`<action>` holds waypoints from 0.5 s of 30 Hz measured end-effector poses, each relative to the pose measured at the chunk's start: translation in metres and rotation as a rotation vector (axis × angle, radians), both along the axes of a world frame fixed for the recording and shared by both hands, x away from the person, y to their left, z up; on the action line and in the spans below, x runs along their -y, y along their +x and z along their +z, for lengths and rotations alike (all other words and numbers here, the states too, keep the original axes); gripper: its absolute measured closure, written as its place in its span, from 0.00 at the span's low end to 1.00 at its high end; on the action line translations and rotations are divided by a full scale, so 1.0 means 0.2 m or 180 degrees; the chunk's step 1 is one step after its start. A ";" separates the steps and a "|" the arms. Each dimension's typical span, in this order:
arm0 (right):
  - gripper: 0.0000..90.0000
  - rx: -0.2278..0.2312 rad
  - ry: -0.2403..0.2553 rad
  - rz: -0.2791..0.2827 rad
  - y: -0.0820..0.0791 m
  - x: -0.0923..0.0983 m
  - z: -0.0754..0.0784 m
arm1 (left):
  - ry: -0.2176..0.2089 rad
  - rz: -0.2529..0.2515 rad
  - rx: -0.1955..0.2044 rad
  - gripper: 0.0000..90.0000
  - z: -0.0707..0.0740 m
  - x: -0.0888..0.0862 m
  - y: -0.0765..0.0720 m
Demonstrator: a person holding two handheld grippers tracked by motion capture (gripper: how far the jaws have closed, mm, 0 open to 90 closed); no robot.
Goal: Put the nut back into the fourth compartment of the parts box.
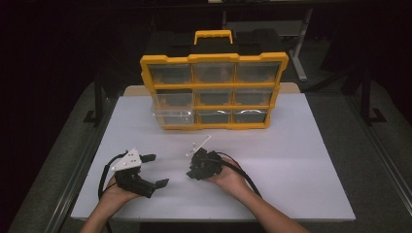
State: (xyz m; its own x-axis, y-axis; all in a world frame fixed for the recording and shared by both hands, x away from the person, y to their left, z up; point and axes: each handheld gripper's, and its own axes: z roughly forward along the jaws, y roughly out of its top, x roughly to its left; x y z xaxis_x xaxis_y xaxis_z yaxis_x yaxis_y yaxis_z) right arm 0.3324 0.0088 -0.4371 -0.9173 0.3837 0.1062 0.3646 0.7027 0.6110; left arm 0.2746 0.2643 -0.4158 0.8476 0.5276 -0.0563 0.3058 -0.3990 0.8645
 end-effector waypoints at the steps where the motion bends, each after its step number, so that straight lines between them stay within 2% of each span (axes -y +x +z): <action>1: 0.77 -0.0007 0.0003 -0.0006 0.00 0.01 0.00 | 0.0001 -0.0001 0.0003 0.01 0.00 0.00 0.00; 5: 0.77 0.0000 0.0039 -0.0016 0.02 0.03 0.02 | 0.0001 -0.0003 0.0005 0.01 0.00 0.00 0.00; 15: 0.77 -0.0119 0.0094 -0.0092 0.07 0.09 0.08 | -0.0002 0.0001 0.0001 0.01 0.00 0.00 0.00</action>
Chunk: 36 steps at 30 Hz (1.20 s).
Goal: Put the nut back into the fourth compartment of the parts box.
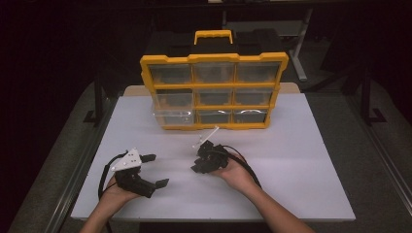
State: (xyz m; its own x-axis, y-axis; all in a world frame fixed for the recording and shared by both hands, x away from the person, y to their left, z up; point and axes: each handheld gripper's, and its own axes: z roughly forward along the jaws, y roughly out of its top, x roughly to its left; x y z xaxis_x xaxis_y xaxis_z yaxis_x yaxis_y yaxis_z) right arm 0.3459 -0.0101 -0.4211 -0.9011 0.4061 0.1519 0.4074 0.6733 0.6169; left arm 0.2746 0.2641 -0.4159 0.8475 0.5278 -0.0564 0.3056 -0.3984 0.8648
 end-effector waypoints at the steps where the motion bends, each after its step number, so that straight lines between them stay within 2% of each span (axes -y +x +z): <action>1: 0.77 -0.0007 0.0012 -0.0008 0.01 0.01 0.01 | -0.0002 0.0001 -0.0001 0.01 0.00 0.00 0.00; 9: 0.77 -0.0073 0.0094 -0.0076 0.04 0.07 0.09 | -0.0001 0.0002 -0.0006 0.01 0.00 0.00 0.00; 19: 0.77 -0.0009 0.0249 -0.0124 0.09 0.14 0.22 | 0.0008 -0.0004 -0.0002 0.01 0.00 0.00 0.00; 22: 0.77 -0.0058 0.0283 -0.0162 0.09 0.15 0.26 | 0.0003 0.0003 -0.0011 0.01 0.00 0.00 0.00; 27: 0.77 0.0072 0.0287 -0.0101 0.12 0.16 0.31 | 0.0004 0.0004 -0.0026 0.01 0.00 0.01 0.00; 29: 0.77 0.0032 0.0308 -0.0115 0.12 0.15 0.33 | 0.0032 -0.0003 -0.0025 0.01 0.00 0.00 0.00; 31: 0.77 0.0106 0.0311 -0.0047 0.14 0.16 0.34 | 0.0012 0.0000 -0.0015 0.01 0.00 0.00 0.00; 33: 0.77 0.0036 0.0315 -0.0086 0.14 0.16 0.36 | 0.0017 0.0002 -0.0018 0.01 0.00 0.00 0.00; 36: 0.77 0.0026 0.0326 -0.0112 0.15 0.17 0.39 | -0.0006 0.0012 -0.0026 0.01 0.00 0.00 0.00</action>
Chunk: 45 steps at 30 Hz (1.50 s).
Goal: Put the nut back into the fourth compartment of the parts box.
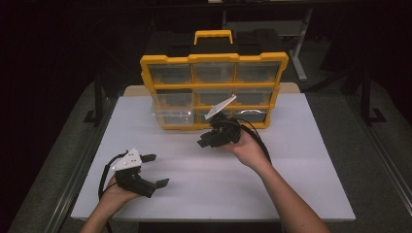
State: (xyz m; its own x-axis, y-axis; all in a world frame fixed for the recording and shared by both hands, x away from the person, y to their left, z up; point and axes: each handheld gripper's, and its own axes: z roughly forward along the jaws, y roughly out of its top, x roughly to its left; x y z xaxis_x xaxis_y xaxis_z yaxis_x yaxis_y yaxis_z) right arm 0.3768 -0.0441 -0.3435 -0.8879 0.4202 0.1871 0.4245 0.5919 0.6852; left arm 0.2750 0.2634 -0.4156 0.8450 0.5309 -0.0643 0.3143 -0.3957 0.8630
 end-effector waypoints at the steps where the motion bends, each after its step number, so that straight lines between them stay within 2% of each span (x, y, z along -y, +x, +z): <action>1: 0.77 -0.0004 0.0015 0.0007 0.01 0.01 0.01 | -0.0025 0.0013 -0.0006 0.01 0.00 0.00 0.00; 4: 0.77 0.0062 0.0016 0.0021 0.03 0.02 0.04 | 0.0001 0.0003 0.0001 0.01 0.00 0.00 0.00; 6: 0.77 0.0040 0.0040 -0.0006 0.03 0.03 0.06 | 0.0018 -0.0017 0.0032 0.01 0.00 0.00 0.01; 10: 0.77 0.0064 0.0034 -0.0030 0.05 0.04 0.11 | 0.0010 -0.0010 0.0015 0.01 0.00 0.00 0.00; 12: 0.77 0.0121 0.0036 -0.0008 0.07 0.05 0.14 | 0.0007 -0.0015 0.0023 0.01 0.00 0.01 0.00; 21: 0.77 0.0236 0.0073 -0.0028 0.12 0.06 0.30 | -0.0009 -0.0002 0.0002 0.01 0.00 0.01 0.01; 25: 0.77 0.0248 0.0122 -0.0041 0.15 0.04 0.39 | -0.0050 0.0021 -0.0008 0.01 0.00 0.01 0.00; 26: 0.77 0.0228 0.0116 -0.0050 0.15 0.03 0.41 | -0.0014 0.0012 0.0004 0.01 0.00 0.01 0.01; 29: 0.77 0.0270 0.0192 -0.0045 0.18 0.01 0.46 | -0.0008 0.0003 0.0021 0.01 0.00 0.01 0.00; 33: 0.77 0.0355 0.0189 0.0005 0.21 -0.04 0.52 | -0.0001 -0.0012 0.0041 0.01 0.01 0.00 0.00; 34: 0.77 0.0366 0.0178 0.0025 0.22 -0.06 0.53 | 0.0024 -0.0021 0.0054 0.01 0.01 0.00 0.00; 38: 0.77 0.0390 0.0142 0.0051 0.25 -0.13 0.54 | -0.0023 -0.0010 0.0040 0.01 0.01 0.00 0.00; 43: 0.76 0.0395 0.0062 0.0039 0.28 -0.19 0.50 | -0.0035 -0.0001 0.0023 0.01 0.01 0.00 0.00; 45: 0.59 0.0425 0.0088 0.0042 0.29 -0.20 0.49 | -0.0045 0.0000 0.0028 0.01 0.01 0.00 0.00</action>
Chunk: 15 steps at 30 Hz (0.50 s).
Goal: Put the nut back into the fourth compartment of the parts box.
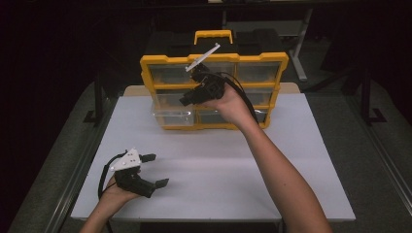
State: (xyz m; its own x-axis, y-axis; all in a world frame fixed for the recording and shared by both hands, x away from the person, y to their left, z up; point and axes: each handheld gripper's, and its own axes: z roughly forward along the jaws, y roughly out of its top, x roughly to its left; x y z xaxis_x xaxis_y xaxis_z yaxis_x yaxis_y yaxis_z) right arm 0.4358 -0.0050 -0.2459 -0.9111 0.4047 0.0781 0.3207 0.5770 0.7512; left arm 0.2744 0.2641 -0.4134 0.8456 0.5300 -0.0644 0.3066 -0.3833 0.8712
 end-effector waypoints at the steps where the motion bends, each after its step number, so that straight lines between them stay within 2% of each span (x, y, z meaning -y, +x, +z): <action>1: 0.53 -0.0016 0.0038 -0.0035 0.00 0.00 0.00 | -0.0009 0.0003 -0.0014 0.01 0.00 0.00 0.00; 4: 0.40 0.0039 0.0053 -0.0094 -0.01 0.02 0.00 | 0.0010 0.0002 0.0000 0.01 0.00 0.00 0.00; 6: 0.33 0.0100 0.0121 -0.0129 -0.03 0.06 0.00 | 0.0022 0.0000 0.0015 0.01 0.00 0.00 0.01; 8: 0.28 0.0076 0.0156 -0.0222 -0.05 0.10 -0.01 | 0.0029 0.0001 0.0017 0.01 0.00 -0.01 0.01; 10: 0.24 0.0131 0.0195 -0.0277 -0.08 0.15 -0.03 | 0.0037 -0.0002 0.0019 0.01 0.00 -0.01 0.01; 14: 0.17 0.0100 0.0390 -0.0404 -0.13 0.24 -0.09 | 0.0074 -0.0013 0.0031 0.01 0.00 -0.01 0.01; 15: 0.16 0.0103 0.0398 -0.0418 -0.14 0.27 -0.11 | 0.0064 -0.0011 0.0029 0.01 0.00 -0.01 0.01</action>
